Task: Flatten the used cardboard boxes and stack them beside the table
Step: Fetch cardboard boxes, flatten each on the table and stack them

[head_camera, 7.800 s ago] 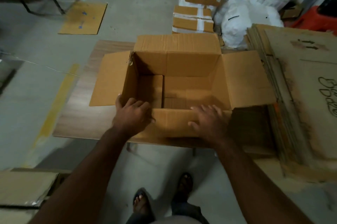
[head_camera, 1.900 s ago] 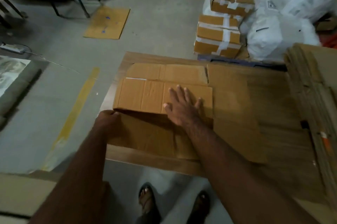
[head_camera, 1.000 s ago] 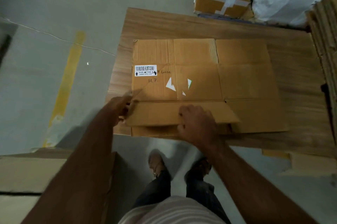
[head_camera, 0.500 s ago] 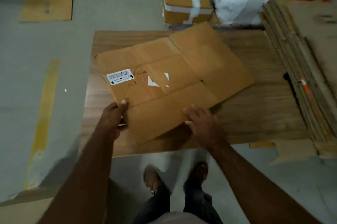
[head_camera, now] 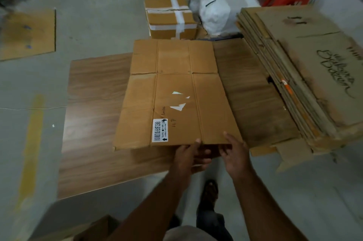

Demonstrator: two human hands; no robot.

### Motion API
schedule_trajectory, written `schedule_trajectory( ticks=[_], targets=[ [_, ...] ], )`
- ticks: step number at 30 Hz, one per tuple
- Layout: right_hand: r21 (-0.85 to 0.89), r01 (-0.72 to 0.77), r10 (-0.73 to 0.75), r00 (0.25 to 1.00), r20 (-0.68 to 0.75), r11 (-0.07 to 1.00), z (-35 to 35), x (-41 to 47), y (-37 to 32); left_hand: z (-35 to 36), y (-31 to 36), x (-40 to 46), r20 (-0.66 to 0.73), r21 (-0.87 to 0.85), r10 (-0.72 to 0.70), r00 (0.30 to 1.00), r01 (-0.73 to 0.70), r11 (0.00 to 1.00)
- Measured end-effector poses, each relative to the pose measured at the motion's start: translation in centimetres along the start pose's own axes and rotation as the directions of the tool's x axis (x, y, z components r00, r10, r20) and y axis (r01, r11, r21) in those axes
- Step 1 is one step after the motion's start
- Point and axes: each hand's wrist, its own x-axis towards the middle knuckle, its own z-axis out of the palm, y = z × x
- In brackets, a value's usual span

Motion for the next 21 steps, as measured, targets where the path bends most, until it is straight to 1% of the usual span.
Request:
schedule_trajectory(
  ticks=[2, 3, 4, 5, 6, 7, 8, 9, 10, 11, 12, 13, 14, 16, 18, 20, 21],
  targets=[
    [0.043, -0.002, 0.004, 0.999, -0.042, 0.999, -0.7, 0.8, -1.3, 0.7, -0.3, 0.3, 0.002, 0.044, 0.004, 1.0, -0.004, 0.999],
    [0.05, 0.007, -0.003, 0.998, -0.065, 0.999, -0.9, 1.3, -2.1, 0.5, -0.4, 0.6, -0.04, 0.011, 0.024, 0.999, -0.023, 1.0],
    [0.052, 0.02, -0.016, 0.996, -0.085, 0.998, -1.0, 1.6, -3.0, -0.3, -0.3, 0.8, -0.118, -0.055, 0.045, 0.992, -0.052, 0.997],
    [0.049, 0.032, -0.027, 0.995, -0.098, 0.998, -1.1, 1.9, -4.1, -1.3, 0.0, 0.8, -0.229, -0.135, 0.056, 0.972, -0.089, 0.987],
    [0.043, 0.043, -0.039, 0.994, -0.104, 0.998, -1.2, 2.2, -5.1, -2.9, 0.4, 0.8, -0.338, -0.219, 0.067, 0.939, -0.148, 0.965],
    [0.041, 0.049, -0.045, 0.994, -0.102, 0.998, -1.4, 2.6, -6.2, -4.4, 1.1, 0.7, -0.417, -0.3, 0.082, 0.905, -0.222, 0.928],
    [0.033, 0.051, -0.048, 0.994, -0.097, 0.998, -1.6, 2.8, -7.2, -5.7, 1.8, 0.7, -0.467, -0.351, 0.1, 0.879, -0.288, 0.891],
    [0.022, 0.045, -0.042, 0.995, -0.094, 0.999, -1.8, 2.9, -8.0, -6.5, 2.5, 0.4, -0.482, -0.371, 0.122, 0.868, -0.328, 0.869],
    [0.009, 0.033, -0.032, 0.995, -0.09, 0.999, -2.0, 3.3, -8.6, -6.7, 2.9, 0.3, -0.484, -0.343, 0.144, 0.863, -0.339, 0.876],
    [0.003, 0.015, -0.015, 0.996, -0.082, 1.0, -2.1, 3.5, -8.9, -6.3, 3.3, 0.3, -0.473, -0.271, 0.162, 0.866, -0.318, 0.908],
    [-0.004, -0.013, 0.013, 0.998, -0.062, 1.0, -2.2, 3.6, -9.1, -5.5, 3.5, 0.6, -0.461, -0.146, 0.192, 0.866, -0.288, 0.947],
    [-0.027, -0.045, 0.044, 0.998, -0.04, 0.999, -2.3, 3.8, -9.1, -4.6, 3.5, 0.8, -0.431, -0.013, 0.237, 0.871, -0.268, 0.963],
    [-0.071, -0.078, 0.078, 0.997, -0.014, 0.994, -2.4, 4.1, -9.0, -3.6, 3.5, 1.1, -0.393, 0.098, 0.281, 0.876, -0.264, 0.96],
    [-0.178, -0.12, 0.126, 0.992, 0.024, 0.977, -2.9, 4.6, -8.6, -1.6, 3.8, 1.2, -0.331, 0.238, 0.317, 0.889, -0.246, 0.94],
    [-0.228, -0.13, 0.145, 0.988, 0.05, 0.965, -3.7, 5.5, -8.4, -0.2, 3.9, 1.2, -0.328, 0.274, 0.339, 0.882, -0.255, 0.928],
    [-0.22, -0.131, 0.151, 0.986, 0.077, 0.967, -4.2, 6.1, -8.9, 0.6, 3.8, 0.6, -0.371, 0.189, 0.367, 0.853, -0.318, 0.929],
    [-0.221, -0.145, 0.167, 0.983, 0.083, 0.964, -4.4, 6.3, -9.1, 1.0, 3.6, 0.2, -0.391, 0.116, 0.355, 0.849, -0.337, 0.934]
  ],
)
